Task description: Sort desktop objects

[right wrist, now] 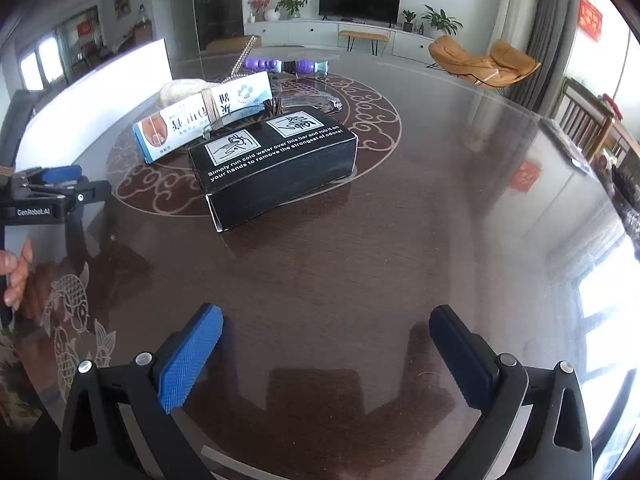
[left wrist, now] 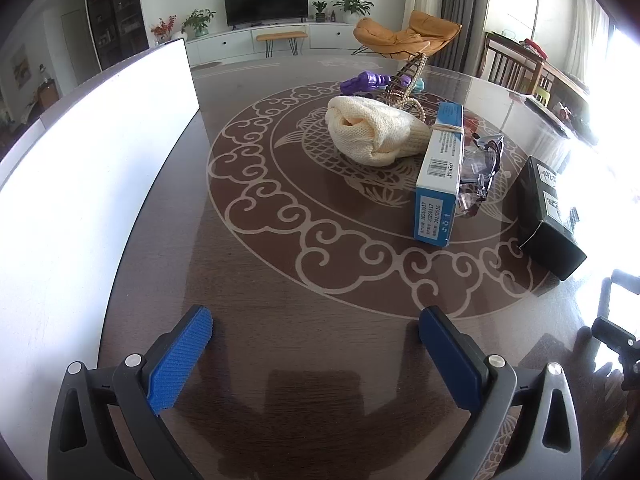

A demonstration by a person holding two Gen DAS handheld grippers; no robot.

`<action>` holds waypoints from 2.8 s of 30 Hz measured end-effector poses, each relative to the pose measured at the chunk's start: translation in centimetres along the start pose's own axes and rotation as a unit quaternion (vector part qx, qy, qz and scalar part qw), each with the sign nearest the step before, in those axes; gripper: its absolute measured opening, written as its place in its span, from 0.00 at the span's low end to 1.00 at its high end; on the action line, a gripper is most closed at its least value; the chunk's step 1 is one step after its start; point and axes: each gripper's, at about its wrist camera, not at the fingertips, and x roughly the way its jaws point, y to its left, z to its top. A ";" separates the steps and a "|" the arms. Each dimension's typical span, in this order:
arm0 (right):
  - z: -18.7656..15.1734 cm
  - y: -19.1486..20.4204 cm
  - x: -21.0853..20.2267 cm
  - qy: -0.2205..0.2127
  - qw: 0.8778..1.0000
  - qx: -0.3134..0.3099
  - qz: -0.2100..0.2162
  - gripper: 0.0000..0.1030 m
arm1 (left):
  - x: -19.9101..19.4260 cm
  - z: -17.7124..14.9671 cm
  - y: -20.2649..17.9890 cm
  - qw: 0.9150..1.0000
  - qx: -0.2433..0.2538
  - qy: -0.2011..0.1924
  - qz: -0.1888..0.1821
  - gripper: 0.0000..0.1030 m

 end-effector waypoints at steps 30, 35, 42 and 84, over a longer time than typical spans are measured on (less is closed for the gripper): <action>-0.1 -0.6 -0.7 -0.023 0.999 0.040 -0.008 1.00 | -3.8 -1.6 4.7 0.986 -0.134 0.028 -0.099 0.45; 0.0 -0.4 -0.6 -0.019 0.999 0.036 -0.018 1.00 | -4.8 0.9 2.9 0.989 -0.082 -0.003 -0.119 0.46; 0.0 -0.3 -0.5 -0.014 0.999 0.029 -0.022 1.00 | -2.1 5.0 -2.1 0.996 0.026 -0.020 -0.079 0.66; -0.1 -0.2 -0.6 -0.020 0.999 0.025 -0.007 1.00 | -1.6 4.5 1.4 0.999 0.023 -0.001 -0.049 0.73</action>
